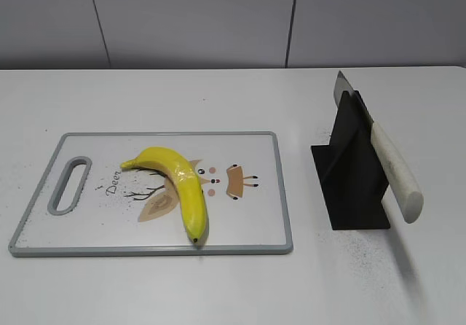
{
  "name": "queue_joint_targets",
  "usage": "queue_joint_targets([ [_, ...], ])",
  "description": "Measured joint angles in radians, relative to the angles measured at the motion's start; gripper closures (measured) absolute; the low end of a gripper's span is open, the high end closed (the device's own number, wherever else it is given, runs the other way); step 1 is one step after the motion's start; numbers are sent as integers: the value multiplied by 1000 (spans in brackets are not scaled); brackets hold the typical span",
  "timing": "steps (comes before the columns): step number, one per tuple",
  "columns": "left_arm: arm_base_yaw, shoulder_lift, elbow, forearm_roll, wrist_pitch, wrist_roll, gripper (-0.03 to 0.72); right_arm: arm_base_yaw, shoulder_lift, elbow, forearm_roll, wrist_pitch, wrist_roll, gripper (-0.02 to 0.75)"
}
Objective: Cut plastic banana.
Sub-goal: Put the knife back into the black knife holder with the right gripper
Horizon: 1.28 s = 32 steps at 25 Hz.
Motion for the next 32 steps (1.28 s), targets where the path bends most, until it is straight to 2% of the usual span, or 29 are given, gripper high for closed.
queue_joint_targets([
  [10, 0, 0, 0, 0, 0, 0, 158, 0, -441, 119, 3, 177, -63, 146],
  [21, 0, 0, 0, -1, 0, 0, 159, -9, -599, 127, 34, 193, -112, 148],
  [24, 0, 0, 0, -1, 0, 0, 159, -66, -599, 127, 36, 194, -113, 148],
  [32, 0, 0, 0, -2, 0, 0, 159, -308, -599, 127, 37, 195, -115, 148],
])
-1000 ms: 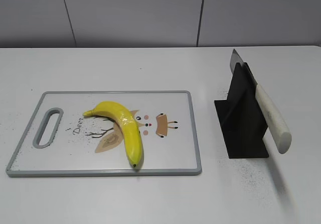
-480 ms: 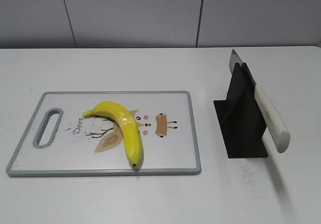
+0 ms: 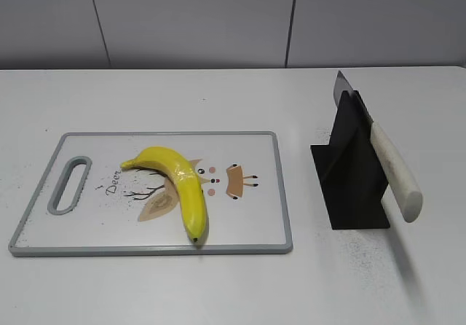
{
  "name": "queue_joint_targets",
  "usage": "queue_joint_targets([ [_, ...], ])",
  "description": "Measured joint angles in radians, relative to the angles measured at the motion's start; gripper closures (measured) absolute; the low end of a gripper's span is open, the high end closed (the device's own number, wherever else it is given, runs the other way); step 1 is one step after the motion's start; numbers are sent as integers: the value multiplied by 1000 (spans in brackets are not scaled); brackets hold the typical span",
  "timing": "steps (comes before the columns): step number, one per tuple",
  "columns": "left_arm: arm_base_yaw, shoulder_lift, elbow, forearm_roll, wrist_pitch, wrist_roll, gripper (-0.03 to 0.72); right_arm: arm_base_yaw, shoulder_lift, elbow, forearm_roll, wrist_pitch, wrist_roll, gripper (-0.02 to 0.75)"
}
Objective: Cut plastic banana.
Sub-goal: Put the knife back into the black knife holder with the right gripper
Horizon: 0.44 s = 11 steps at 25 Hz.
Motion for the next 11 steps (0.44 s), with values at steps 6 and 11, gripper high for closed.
queue_joint_targets([
  [6, 0, 0, 0, -1, 0, 0, 159, -73, 0, 0, 1, 0, 0, 148],
  [11, 0, 0, 0, -1, 0, 0, 159, -73, 0, 0, 1, 0, 0, 148],
])
